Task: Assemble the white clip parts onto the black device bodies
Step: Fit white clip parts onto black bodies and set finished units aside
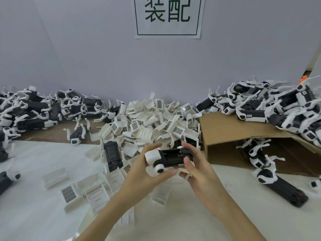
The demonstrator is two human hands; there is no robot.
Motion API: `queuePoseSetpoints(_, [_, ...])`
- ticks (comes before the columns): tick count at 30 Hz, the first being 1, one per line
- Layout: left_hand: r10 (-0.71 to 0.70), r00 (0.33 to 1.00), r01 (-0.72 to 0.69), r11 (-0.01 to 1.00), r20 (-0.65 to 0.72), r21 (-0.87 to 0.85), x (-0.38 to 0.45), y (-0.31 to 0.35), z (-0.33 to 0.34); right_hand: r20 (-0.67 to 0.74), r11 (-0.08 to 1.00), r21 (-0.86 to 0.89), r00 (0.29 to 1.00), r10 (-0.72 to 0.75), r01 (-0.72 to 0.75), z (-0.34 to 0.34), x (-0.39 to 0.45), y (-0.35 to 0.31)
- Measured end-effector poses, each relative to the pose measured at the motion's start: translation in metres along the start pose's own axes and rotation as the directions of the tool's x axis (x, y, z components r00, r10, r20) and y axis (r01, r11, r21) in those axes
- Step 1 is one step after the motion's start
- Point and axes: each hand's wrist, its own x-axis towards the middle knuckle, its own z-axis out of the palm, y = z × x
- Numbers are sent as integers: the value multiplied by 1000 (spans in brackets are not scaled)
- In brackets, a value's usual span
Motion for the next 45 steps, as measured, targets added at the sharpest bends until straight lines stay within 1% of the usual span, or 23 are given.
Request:
queuePoseSetpoints(2, [95,995,-91,991,-41,100,3,-5,-5,71,972,-221,996,-62,76,-6,-1,0])
queuePoseSetpoints(4, [160,987,-155,970,-10,188,6,-10,-14,124,901,-406,986,-110,152,-14,-1,-2])
queuePoseSetpoints(5, [180,983,-180,951,22,250,7,-12,-18,134,835,-514,980,-150,198,-16,0,-2])
queuePoseSetpoints(7, [234,969,-248,899,83,361,8,-15,-21,170,644,-697,945,-278,315,-18,0,2])
queuePoseSetpoints(9, [359,927,-370,828,107,422,9,-15,-17,224,485,-770,888,-401,414,-17,-1,7])
queuePoseSetpoints(10, [418,902,-421,794,109,440,10,-14,-15,240,439,-781,862,-446,444,-16,-1,8])
queuePoseSetpoints(13, [480,873,-463,762,84,453,12,-13,-14,254,368,-795,815,-521,483,-15,-1,9])
queuePoseSetpoints(14, [459,886,-440,786,67,435,11,-13,-15,257,356,-800,812,-524,483,-14,0,9])
queuePoseSetpoints(16, [330,944,-319,885,26,339,9,-10,-18,248,387,-795,832,-495,467,-11,-1,10])
queuePoseSetpoints(18, [164,986,-158,977,-33,142,6,-5,-17,187,475,-778,873,-451,412,-8,-3,9])
queuePoseSetpoints(19, [78,995,-76,997,-66,27,5,-2,-16,135,524,-770,895,-424,364,-6,-4,9])
queuePoseSetpoints(20, [-24,997,18,997,-77,-76,5,2,-14,89,563,-764,916,-391,315,-4,-5,8])
queuePoseSetpoints(22, [-222,975,215,953,-7,-211,5,6,-13,76,619,-738,945,-319,268,-4,-5,11])
queuePoseSetpoints(24, [-319,945,326,902,74,-283,7,5,-15,98,657,-714,964,-247,240,-4,-4,16])
queuePoseSetpoints(26, [-340,938,346,900,67,-265,9,5,-16,123,626,-745,971,-207,228,-3,-4,18])
queuePoseSetpoints(27, [-332,942,334,915,47,-227,9,5,-15,142,580,-778,966,-215,243,-3,-4,20])
queuePoseSetpoints(29, [-225,974,224,965,8,-137,6,10,-11,178,504,-819,956,-232,275,-2,-3,25])
queuePoseSetpoints(31, [-76,997,76,994,4,-81,3,11,-6,169,547,-799,967,-192,248,-2,-3,27])
queuePoseSetpoints(34, [38,999,-37,998,6,-43,2,9,-1,129,677,-710,981,-144,193,-3,-4,25])
queuePoseSetpoints(39, [49,998,-48,999,30,-24,3,8,0,141,686,-696,977,-158,211,-2,-4,25])
queuePoseSetpoints(41, [51,999,-50,998,17,-42,2,9,-1,146,591,-772,970,-195,234,-3,-4,27])
queuePoseSetpoints(43, [22,1000,-22,995,-8,-95,3,9,-3,169,453,-835,929,-329,312,-3,-5,26])
queuePoseSetpoints(45, [-102,995,103,977,15,-185,5,8,-10,209,345,-854,865,-456,389,0,-6,24])
